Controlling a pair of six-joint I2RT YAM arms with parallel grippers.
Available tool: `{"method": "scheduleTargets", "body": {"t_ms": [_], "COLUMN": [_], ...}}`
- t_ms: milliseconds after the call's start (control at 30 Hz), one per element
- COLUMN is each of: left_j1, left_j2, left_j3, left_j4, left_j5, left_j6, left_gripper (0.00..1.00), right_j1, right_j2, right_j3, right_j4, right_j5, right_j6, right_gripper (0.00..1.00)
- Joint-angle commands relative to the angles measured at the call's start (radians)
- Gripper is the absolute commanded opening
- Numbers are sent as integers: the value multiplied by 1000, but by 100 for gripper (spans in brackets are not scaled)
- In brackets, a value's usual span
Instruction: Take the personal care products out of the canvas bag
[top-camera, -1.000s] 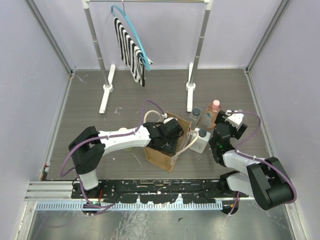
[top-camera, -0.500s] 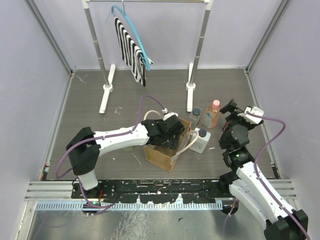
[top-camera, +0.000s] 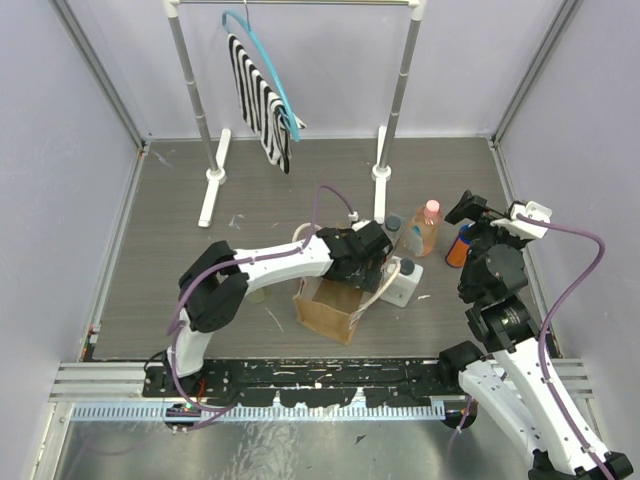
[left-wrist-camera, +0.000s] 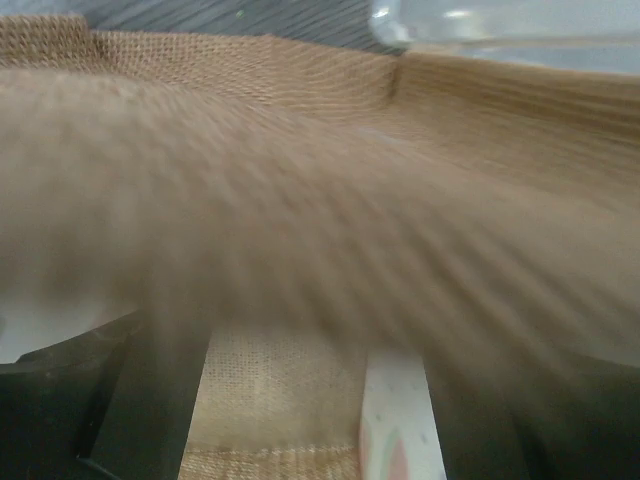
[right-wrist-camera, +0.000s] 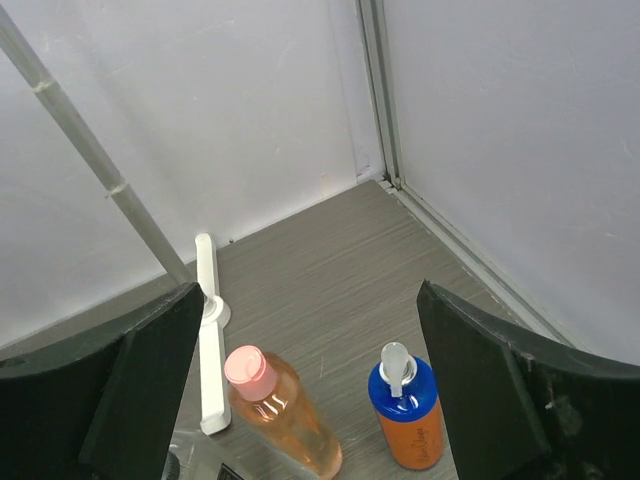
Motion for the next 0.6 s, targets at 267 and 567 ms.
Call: {"method": "scheduleTargets", "body": {"t_ms": [267,567], "left_j1": [11,11], "left_j2": [42,-208], "left_j3": [-52,-6], "left_j4": [-50,-209], "left_j5": [72,-47], "left_j6": [-29,-5], "left_gripper": [8,0], "right_j1": [4,3], "right_j2": [-37,-37], "right_j3": [42,53], "right_j4": [-63,-85], "right_j5": [-34,-59], "right_j6": [20,29], "right_gripper": [94,93]}}
